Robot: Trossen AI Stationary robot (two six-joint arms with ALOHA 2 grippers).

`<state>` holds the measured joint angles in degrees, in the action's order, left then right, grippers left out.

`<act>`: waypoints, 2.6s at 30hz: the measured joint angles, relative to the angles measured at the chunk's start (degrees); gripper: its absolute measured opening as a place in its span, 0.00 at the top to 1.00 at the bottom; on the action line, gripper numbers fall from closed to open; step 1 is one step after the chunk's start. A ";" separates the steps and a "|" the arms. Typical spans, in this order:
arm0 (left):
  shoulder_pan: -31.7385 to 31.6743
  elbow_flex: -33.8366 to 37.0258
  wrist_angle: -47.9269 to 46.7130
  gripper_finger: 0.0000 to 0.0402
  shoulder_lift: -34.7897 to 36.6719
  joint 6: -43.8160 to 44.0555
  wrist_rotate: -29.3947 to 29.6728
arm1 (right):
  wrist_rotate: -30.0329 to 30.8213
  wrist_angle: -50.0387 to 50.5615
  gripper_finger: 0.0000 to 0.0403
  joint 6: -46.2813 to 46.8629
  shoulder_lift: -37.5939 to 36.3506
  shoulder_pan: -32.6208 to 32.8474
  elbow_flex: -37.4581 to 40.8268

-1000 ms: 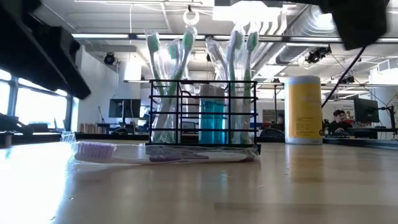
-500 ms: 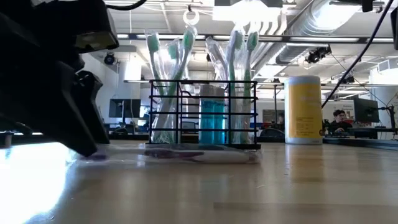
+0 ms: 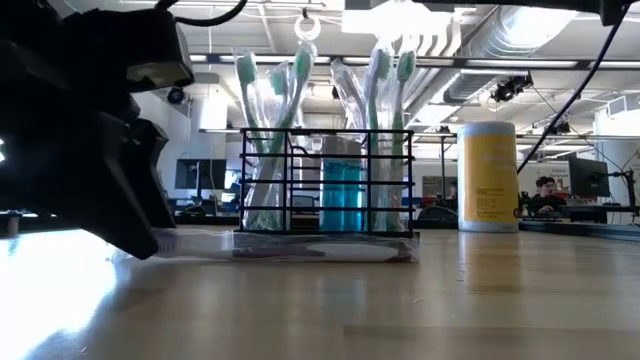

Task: Pick & Place toothbrushing station
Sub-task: Put the violet toothbrush into the black wire organizer

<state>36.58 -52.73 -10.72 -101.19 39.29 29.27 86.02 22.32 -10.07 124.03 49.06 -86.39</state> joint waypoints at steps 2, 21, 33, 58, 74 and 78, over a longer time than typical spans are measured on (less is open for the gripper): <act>-0.54 -0.02 0.29 0.52 -0.70 0.36 -0.49 | -1.31 -0.01 0.46 0.02 0.00 0.07 0.00; -1.66 -0.37 4.27 0.96 -6.34 3.45 -3.48 | 3.93 0.93 0.46 -0.23 0.00 2.17 -0.02; 3.09 -11.53 -10.92 0.98 -6.44 4.49 0.64 | 4.01 7.21 0.46 -1.70 -2.76 6.02 -0.02; 9.70 -37.54 -31.80 0.98 -6.88 -6.76 17.60 | -21.33 37.78 0.46 73.04 -29.89 19.50 0.08; 9.57 -37.85 -20.36 0.98 -6.86 -26.36 15.84 | -30.32 32.58 0.46 79.56 -29.55 15.01 8.91; 9.55 -37.86 -20.06 0.98 -6.86 -30.95 14.90 | -32.91 28.40 0.46 79.54 -29.55 14.94 9.24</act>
<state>46.13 -90.58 -30.77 -108.05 8.34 44.17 53.11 50.72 69.48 94.48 64.00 -77.15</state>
